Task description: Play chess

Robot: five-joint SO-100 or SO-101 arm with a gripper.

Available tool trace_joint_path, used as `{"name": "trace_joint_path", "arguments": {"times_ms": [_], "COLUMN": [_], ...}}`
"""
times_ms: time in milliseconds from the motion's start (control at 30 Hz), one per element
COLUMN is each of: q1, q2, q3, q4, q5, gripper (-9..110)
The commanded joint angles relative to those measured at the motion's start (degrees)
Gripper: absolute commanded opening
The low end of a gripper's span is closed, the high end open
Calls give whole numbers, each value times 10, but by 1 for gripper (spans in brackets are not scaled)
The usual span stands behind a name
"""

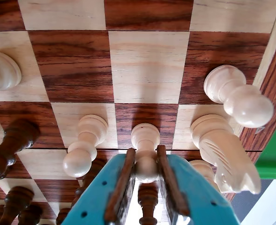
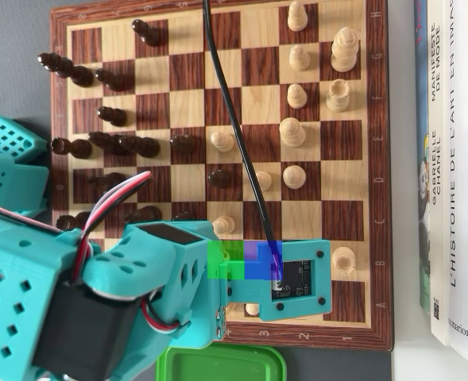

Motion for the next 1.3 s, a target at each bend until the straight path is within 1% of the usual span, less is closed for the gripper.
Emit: {"name": "trace_joint_path", "arguments": {"times_ms": [0,567,1267], "q1": [7,6,5], "q2": [3,6,79], "q3": [-21,-21,-14], "q4": [-6,-6,-2], "q5": [-3,-4,-4], "gripper": [10,11,11]}}
